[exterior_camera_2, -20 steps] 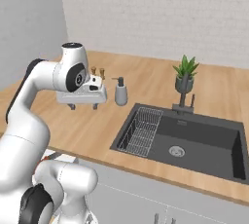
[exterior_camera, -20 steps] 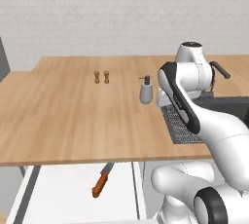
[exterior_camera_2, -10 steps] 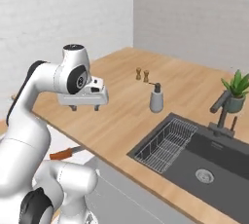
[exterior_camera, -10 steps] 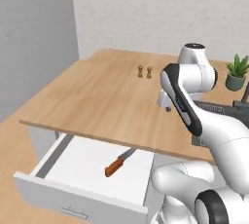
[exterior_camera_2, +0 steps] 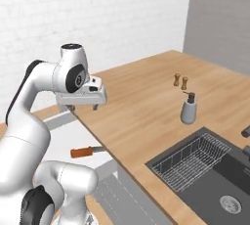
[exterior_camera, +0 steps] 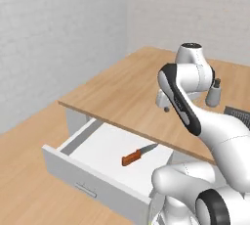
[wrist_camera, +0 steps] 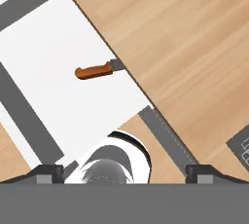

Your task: Pick up the knife from the drawer and place it on the cutting board. Then place the meat from the plate to the cutting board.

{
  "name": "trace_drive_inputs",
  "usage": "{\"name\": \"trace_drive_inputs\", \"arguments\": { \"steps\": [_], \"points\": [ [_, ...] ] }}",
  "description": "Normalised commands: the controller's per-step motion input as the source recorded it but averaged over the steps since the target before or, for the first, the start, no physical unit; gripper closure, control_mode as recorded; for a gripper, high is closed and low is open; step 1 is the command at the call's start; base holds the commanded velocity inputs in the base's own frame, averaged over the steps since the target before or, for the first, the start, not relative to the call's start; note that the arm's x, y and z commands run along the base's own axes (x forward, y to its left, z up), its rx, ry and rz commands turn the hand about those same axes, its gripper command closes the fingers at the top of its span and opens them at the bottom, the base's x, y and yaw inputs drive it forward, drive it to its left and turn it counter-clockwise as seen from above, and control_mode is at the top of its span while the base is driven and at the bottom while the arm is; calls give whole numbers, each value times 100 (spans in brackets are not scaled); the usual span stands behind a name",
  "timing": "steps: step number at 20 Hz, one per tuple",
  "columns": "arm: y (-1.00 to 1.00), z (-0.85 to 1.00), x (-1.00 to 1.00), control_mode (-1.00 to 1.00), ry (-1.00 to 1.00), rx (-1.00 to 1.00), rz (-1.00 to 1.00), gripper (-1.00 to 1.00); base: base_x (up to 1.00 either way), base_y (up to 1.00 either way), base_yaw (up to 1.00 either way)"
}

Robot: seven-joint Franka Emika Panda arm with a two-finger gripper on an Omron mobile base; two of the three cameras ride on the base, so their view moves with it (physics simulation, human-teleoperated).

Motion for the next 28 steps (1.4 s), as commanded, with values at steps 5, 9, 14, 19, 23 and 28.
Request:
{"name": "trace_drive_inputs", "arguments": {
  "steps": [5,9,14,19,23,28],
  "points": [
    [0,0,0,100,0,0,0,-100,-81,-33,31],
    [0,0,0,100,0,0,0,-100,-16,-28,24],
    [14,-33,9,-100,7,0,1,-100,1,-2,4],
    [94,-100,90,-100,27,0,12,-100,0,0,0],
    [100,-89,100,-100,30,5,9,-100,0,0,0],
    [61,-50,78,-100,25,12,0,-100,0,0,0]
  ]
}}
